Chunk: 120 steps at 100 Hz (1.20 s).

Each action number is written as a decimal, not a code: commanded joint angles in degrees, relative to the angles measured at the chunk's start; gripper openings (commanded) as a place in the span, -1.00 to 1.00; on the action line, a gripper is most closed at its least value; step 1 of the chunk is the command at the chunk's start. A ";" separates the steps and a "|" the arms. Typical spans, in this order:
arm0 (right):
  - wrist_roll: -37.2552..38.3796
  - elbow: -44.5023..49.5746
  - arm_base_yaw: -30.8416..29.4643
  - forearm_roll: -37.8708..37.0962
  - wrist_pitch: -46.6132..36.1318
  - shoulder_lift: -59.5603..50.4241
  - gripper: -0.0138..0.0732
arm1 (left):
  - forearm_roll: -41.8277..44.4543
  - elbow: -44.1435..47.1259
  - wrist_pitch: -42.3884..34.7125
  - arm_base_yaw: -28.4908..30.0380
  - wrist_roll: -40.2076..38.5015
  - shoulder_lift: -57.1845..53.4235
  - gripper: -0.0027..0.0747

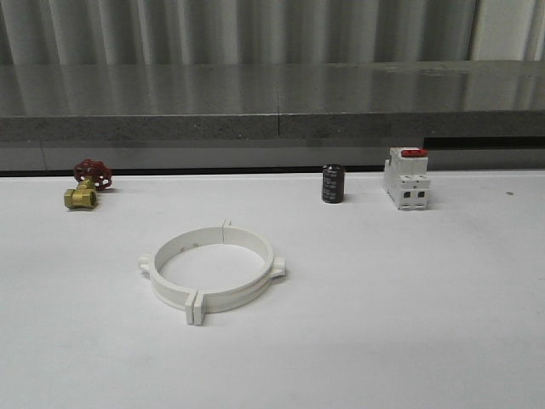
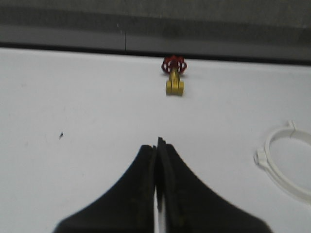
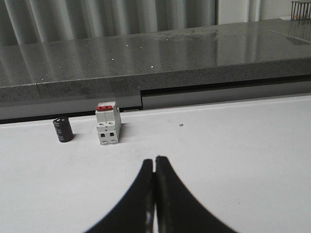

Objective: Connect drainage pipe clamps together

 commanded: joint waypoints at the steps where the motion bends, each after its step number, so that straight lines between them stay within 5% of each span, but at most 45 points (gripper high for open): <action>1: -0.71 -0.90 -0.44 0.10 -4.98 -1.14 -0.82 | 0.42 3.12 -13.58 0.07 0.06 -2.56 -0.99; 52: -0.71 -0.90 -0.44 0.10 -4.98 -1.14 -0.82 | 0.42 21.96 -17.65 0.07 0.06 -27.51 -0.99; 120: -0.71 -0.90 -0.44 0.10 -4.98 -1.14 -0.82 | 0.87 21.97 -17.65 0.07 0.06 -27.27 -0.99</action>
